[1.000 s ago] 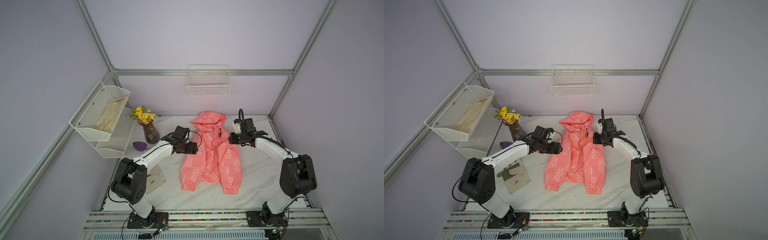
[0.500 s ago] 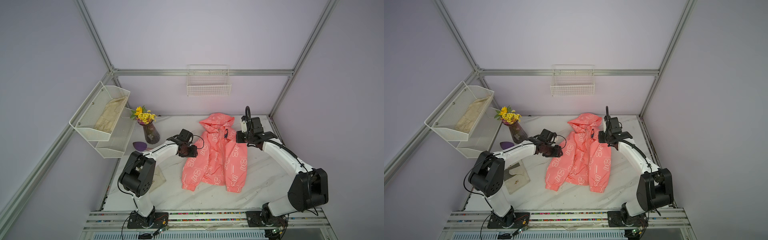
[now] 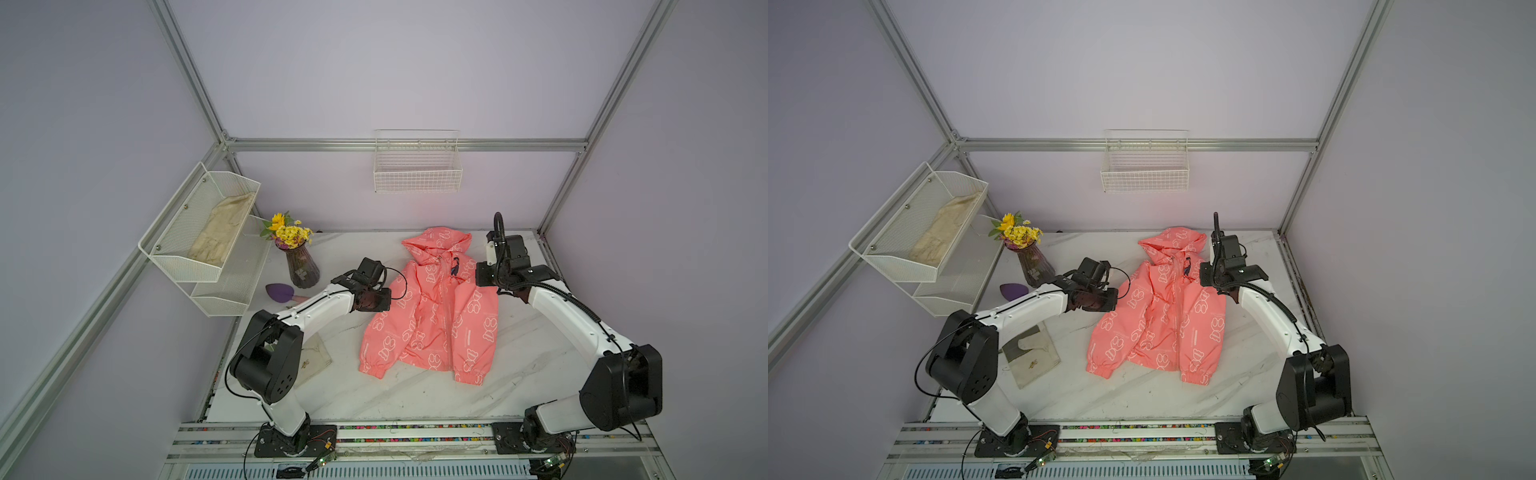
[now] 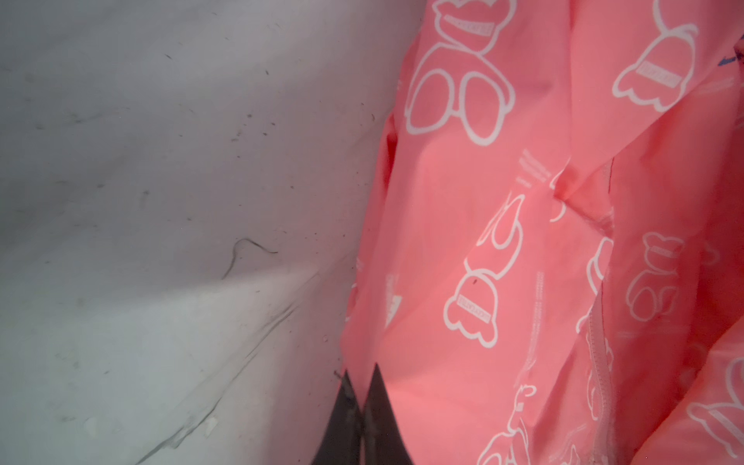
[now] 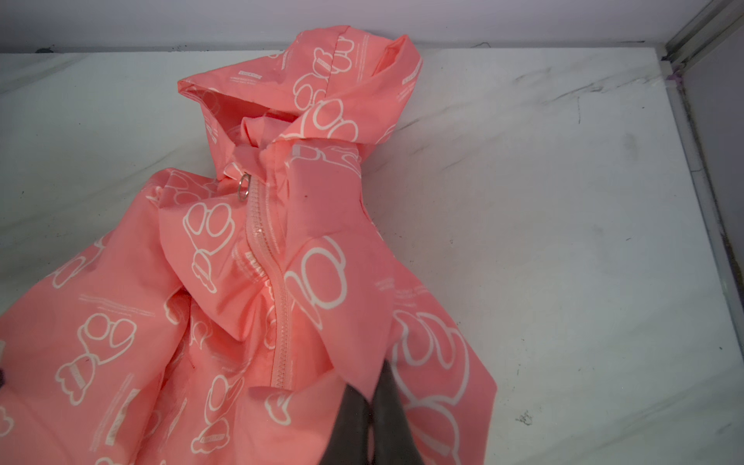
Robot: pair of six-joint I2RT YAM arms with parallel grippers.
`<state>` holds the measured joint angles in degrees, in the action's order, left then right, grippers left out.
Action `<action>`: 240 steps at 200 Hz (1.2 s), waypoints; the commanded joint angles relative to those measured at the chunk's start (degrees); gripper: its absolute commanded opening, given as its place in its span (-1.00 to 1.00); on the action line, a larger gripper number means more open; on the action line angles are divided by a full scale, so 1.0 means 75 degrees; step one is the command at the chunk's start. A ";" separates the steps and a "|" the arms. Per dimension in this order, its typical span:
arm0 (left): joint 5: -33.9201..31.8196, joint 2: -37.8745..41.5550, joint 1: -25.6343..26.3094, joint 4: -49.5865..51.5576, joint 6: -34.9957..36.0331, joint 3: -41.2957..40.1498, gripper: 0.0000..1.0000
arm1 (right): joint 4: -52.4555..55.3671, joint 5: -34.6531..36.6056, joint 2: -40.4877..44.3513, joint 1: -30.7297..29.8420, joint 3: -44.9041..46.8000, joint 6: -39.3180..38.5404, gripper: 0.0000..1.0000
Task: Unzip the jacket
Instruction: Flatten out the jacket at the center of the board.
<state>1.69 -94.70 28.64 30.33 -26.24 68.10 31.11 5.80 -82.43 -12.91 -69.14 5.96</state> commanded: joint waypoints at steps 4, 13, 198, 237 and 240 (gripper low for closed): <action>-0.1607 0.1068 -0.0012 0.0352 0.0057 -0.0140 -1.00 | -0.0141 0.0791 0.0425 0.0046 0.0100 -0.0410 -1.00; -0.1942 0.1299 -0.0013 0.0540 0.0108 -0.0114 -1.00 | -0.0129 0.0947 0.0443 0.0096 0.0128 -0.0442 -1.00; -0.3382 -0.1769 -0.0784 0.2320 0.0987 0.3576 0.60 | 0.1556 0.2917 -0.3677 0.1416 -0.2605 -0.0763 0.18; -0.3317 -0.1164 -0.0784 0.2316 0.0450 0.3164 0.97 | 0.2314 0.2725 -0.3290 0.1416 -0.2938 -0.0190 0.51; -0.3245 -0.1077 -0.0778 0.2300 0.0393 0.3097 0.96 | 0.2346 0.2514 -0.3211 0.1416 -0.2935 -0.0131 0.51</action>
<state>-22.57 -108.49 22.83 46.94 -19.94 91.05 42.35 26.06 -110.30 -2.59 -89.47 1.67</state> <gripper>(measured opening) 0.990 0.752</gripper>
